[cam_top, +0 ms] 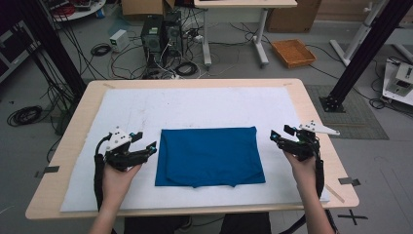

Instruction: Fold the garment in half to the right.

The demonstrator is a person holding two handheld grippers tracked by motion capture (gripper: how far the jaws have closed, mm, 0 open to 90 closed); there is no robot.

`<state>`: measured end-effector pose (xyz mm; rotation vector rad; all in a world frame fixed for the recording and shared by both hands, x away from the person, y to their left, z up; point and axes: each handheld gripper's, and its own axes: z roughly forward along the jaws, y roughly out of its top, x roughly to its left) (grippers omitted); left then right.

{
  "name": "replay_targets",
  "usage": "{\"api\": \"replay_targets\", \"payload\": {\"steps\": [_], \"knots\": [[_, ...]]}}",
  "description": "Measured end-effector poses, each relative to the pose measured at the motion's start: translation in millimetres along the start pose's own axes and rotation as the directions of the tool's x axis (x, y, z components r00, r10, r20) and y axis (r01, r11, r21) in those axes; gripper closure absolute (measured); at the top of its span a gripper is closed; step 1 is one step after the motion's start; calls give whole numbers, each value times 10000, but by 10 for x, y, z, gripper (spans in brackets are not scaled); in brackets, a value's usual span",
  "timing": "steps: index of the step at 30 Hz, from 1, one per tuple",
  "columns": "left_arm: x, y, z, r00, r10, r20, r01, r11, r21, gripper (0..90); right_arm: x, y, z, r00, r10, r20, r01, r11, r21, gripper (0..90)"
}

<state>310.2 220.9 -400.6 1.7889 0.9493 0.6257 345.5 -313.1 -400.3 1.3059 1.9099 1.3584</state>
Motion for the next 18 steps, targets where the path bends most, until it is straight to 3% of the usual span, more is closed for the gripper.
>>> {"api": "replay_targets", "payload": {"steps": [2,4,6,9,10,11,14,15,16,17,18], "knots": [[-10,3,8,9999,-148,-48,149,9997,189,363,5,-4,12,10000,-41,13,41,10000,39,351],[-20,-3,7,9976,-647,-262,658,9967,468,365,13,-7,18,10000,-23,9,23,10000,92,351],[-20,-4,4,9967,-780,-235,792,9954,544,371,16,-6,19,10000,-67,26,67,10000,61,351],[-50,-26,-76,9903,-1379,-154,1387,9874,756,371,4,-2,2,9999,-120,67,120,9999,18,351],[-50,-26,-76,9903,-1379,-154,1387,9874,756,371,4,-2,2,9999,-120,67,120,9999,18,351],[-81,-69,-138,9842,-1767,94,1755,9814,774,371,-5,0,-22,9999,-90,102,90,10000,-18,351],[-134,-136,-203,9791,-2030,103,2012,9750,938,373,-22,-13,-53,9999,-35,147,35,10000,-20,352],[-172,-200,-244,9709,-2391,94,2366,9651,1124,378,-34,-20,-60,9998,-68,165,69,10000,-28,352],[-172,-200,-244,9709,-2391,94,2366,9651,1124,385,-34,-20,-60,9998,-68,165,69,10000,-28,352],[-206,-290,-278,9544,-2971,284,2912,9477,1306,392,-51,-28,-78,9998,-5,215,6,10000,-35,352],[-206,-290,-278,9544,-2971,284,2912,9477,1306,398,-51,-28,-78,9998,-5,215,6,10000,-35,352]]}}
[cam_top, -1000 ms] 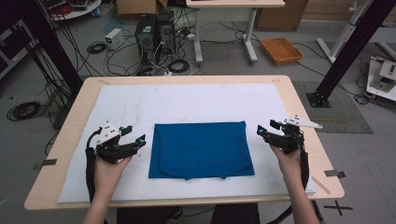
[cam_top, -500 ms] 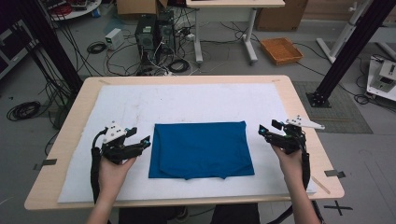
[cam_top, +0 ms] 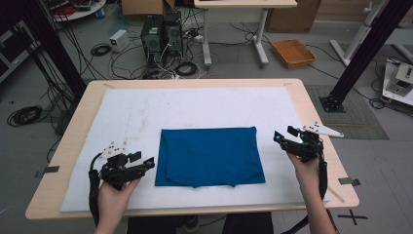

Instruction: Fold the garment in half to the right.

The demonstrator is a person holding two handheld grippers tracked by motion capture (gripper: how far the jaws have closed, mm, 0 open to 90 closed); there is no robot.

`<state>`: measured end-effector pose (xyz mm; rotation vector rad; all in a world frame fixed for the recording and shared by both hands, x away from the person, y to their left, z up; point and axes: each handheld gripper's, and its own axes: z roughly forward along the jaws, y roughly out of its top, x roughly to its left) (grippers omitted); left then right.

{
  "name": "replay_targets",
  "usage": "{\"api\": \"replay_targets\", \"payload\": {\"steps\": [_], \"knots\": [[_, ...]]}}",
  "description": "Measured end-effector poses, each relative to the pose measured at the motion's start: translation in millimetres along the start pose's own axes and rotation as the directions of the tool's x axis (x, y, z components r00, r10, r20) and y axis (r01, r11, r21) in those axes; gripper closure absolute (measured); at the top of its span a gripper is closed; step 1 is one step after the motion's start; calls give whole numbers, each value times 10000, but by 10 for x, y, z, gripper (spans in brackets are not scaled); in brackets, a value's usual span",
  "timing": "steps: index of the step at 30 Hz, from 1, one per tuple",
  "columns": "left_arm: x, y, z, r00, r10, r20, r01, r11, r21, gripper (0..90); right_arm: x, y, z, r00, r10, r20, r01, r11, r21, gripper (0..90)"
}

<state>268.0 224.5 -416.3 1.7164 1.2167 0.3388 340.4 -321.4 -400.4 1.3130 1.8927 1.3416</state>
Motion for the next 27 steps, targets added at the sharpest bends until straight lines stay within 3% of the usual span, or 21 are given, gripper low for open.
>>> {"api": "replay_targets", "payload": {"steps": [1,2,4,6,8,9,12,18,20,22,24,25,26,27], "knots": [[-8,-85,13,9990,-399,190,394,9989,255,418,-13,0,-20,10000,23,41,-23,10000,-39,352],[-8,-85,13,9990,-399,190,394,9989,255,427,-13,0,-20,10000,23,41,-23,10000,-39,352],[-7,-158,46,9950,-910,412,887,9946,530,427,-15,3,-37,10000,34,50,-33,10000,-85,352],[5,-235,111,9875,-1469,567,1419,9863,840,428,1,7,-41,10000,63,54,-63,9999,-85,353],[17,-252,126,9847,-1642,583,1584,9830,933,445,7,7,-32,10000,-24,44,24,10000,-84,353],[26,-279,154,9796,-1875,723,1798,9785,1014,445,11,6,-27,10000,-31,50,31,10000,-75,353],[3,-295,180,9764,-2028,739,1937,9744,1145,446,15,4,-18,10000,-43,40,44,10000,-66,353],[-54,-302,225,9774,-2019,621,1926,9726,1300,462,10,3,-19,10000,-37,65,37,10000,-74,354],[-71,-314,252,9729,-2194,732,2076,9679,1416,466,10,4,-22,10000,-43,79,43,10000,-86,354],[-87,-317,261,9746,-2145,639,2043,9693,1364,472,11,5,-25,10000,-33,75,34,9999,-104,354],[-85,-315,260,9722,-2254,633,2153,9669,1367,474,15,6,-22,10000,-49,69,49,9999,-114,354],[-84,-325,266,9669,-2458,682,2357,9632,1292,474,23,5,-17,10000,-44,43,45,9999,-108,354],[-84,-325,266,9669,-2458,682,2357,9632,1292,474,23,5,-17,10000,-44,43,45,9999,-108,354],[-89,-330,273,9623,-2617,741,2514,9598,1252,474,26,5,-14,10000,-58,44,58,9999,-99,353]]}}
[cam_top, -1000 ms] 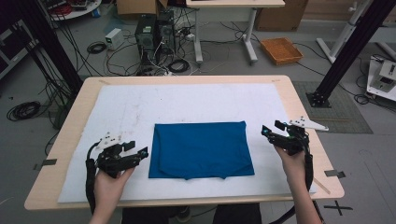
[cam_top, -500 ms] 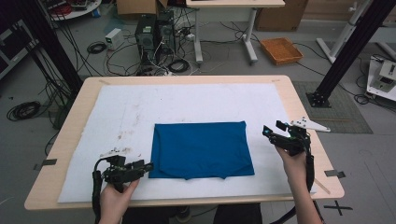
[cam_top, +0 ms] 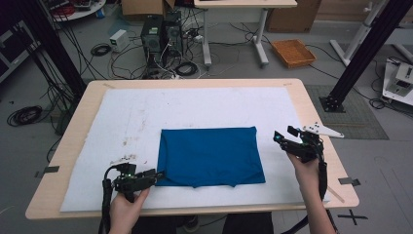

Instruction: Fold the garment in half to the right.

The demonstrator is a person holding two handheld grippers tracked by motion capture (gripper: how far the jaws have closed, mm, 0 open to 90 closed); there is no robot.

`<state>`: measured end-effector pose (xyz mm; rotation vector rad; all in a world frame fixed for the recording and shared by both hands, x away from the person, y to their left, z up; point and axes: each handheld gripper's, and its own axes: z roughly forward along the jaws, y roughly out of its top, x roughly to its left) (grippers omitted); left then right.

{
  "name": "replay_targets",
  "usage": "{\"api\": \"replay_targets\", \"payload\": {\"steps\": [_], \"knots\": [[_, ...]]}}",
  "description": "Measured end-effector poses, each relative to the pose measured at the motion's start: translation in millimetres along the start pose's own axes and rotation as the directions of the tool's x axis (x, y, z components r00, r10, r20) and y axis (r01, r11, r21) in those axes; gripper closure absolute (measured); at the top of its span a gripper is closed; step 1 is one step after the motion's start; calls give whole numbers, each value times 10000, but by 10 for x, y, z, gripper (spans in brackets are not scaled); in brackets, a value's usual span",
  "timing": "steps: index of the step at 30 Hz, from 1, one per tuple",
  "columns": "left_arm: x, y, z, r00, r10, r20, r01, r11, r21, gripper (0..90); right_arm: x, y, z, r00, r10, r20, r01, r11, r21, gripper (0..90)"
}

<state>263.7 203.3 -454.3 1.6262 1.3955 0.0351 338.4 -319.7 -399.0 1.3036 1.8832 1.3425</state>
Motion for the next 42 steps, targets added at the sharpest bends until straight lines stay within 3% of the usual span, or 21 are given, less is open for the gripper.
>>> {"api": "replay_targets", "payload": {"steps": [3,8,14,22,27,33,36,42], "knots": [[-26,-4,42,9997,-117,224,117,9999,0,474,28,5,14,10000,-29,-70,30,10000,20,354],[-81,6,107,9998,36,191,-37,10000,57,492,78,14,37,9997,-122,-191,122,9999,22,355],[-125,10,153,9995,322,-69,-322,9995,40,575,200,51,119,9983,-282,-507,283,9996,20,365],[-174,-12,168,9950,767,-636,-772,9970,-54,712,483,106,320,9914,-751,-1072,783,9966,265,391],[-212,-27,188,9913,1004,-848,-1016,9948,-99,785,766,206,509,9829,-799,-1657,872,9955,375,422],[-211,-31,187,9892,1170,-887,-1180,9930,-59,818,1254,372,882,9625,-1333,-2363,1535,9857,690,425],[-204,-32,184,9896,1136,-877,-1150,9933,-102,825,1461,436,1111,9516,-1135,-2857,1474,9840,998,426],[-201,-34,182,9905,1088,-838,-1103,9938,-143,828,1838,522,1488,9360,-866,-3411,1393,9813,1330,444]]}}
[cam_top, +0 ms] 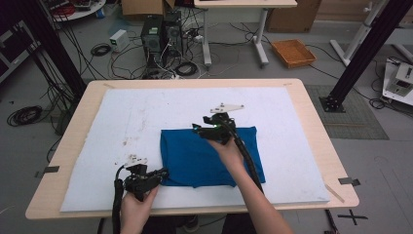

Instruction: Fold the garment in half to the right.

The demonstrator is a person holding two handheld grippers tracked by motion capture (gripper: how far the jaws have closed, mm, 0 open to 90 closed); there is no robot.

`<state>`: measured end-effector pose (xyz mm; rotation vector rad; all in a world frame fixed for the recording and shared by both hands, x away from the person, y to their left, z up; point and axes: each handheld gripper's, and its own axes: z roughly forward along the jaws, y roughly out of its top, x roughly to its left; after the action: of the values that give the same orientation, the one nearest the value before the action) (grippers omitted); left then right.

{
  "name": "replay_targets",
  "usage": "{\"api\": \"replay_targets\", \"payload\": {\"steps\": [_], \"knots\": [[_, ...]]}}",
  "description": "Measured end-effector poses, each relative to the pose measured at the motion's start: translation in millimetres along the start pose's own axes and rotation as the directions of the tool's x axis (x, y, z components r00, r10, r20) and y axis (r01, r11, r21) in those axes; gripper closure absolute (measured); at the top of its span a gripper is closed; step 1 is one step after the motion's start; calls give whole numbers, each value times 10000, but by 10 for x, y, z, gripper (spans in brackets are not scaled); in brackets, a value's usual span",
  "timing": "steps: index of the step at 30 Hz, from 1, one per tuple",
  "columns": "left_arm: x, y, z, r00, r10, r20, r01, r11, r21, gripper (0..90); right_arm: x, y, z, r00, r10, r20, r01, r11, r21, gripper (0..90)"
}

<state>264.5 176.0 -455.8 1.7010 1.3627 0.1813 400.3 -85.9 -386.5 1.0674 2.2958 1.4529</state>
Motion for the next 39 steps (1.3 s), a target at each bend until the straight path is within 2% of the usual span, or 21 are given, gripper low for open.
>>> {"api": "replay_targets", "payload": {"steps": [2,8,11,14,18,23,26,29,30,32,34,39], "knots": [[0,1,2,10000,73,-27,-73,10000,3,828,63,43,147,9999,17,-150,-16,9999,105,455],[-1,1,1,9999,100,-57,-100,9999,-2,827,203,130,620,9997,-100,-208,118,9960,886,521],[-5,-1,4,9999,124,-49,-124,9999,-29,828,268,163,896,9995,-254,-202,282,9876,1546,575],[-3,-1,2,9999,118,-30,-118,9999,-16,827,335,192,1093,9994,-289,-172,314,9836,1776,625],[4,-1,-1,10000,63,16,-63,10000,-33,827,431,211,1332,9988,-484,124,439,9683,2457,659],[3,-2,2,9999,114,28,-114,9999,-35,827,504,207,1471,9967,-740,345,622,9620,2657,667],[4,-1,3,9999,125,28,-125,9999,-32,826,553,215,1523,9917,-1173,536,975,9539,2840,700],[-1,-1,6,9999,164,27,-164,9999,-26,824,583,211,1559,9895,-1351,509,1153,9517,2846,748],[-2,-1,7,9998,175,17,-175,9998,-20,824,599,207,1573,9870,-1499,579,1269,9480,2917,751],[-5,-1,7,9998,181,-9,-181,9998,-22,824,627,186,1612,9799,-1880,663,1577,9346,3187,756],[-7,-1,6,9998,217,-28,-217,9998,-4,823,642,165,1634,9773,-1989,724,1642,9284,3332,775],[-7,-3,7,9998,212,-41,-212,9998,-11,821,642,180,1618,9755,-2032,841,1650,9292,3307,855]]}}
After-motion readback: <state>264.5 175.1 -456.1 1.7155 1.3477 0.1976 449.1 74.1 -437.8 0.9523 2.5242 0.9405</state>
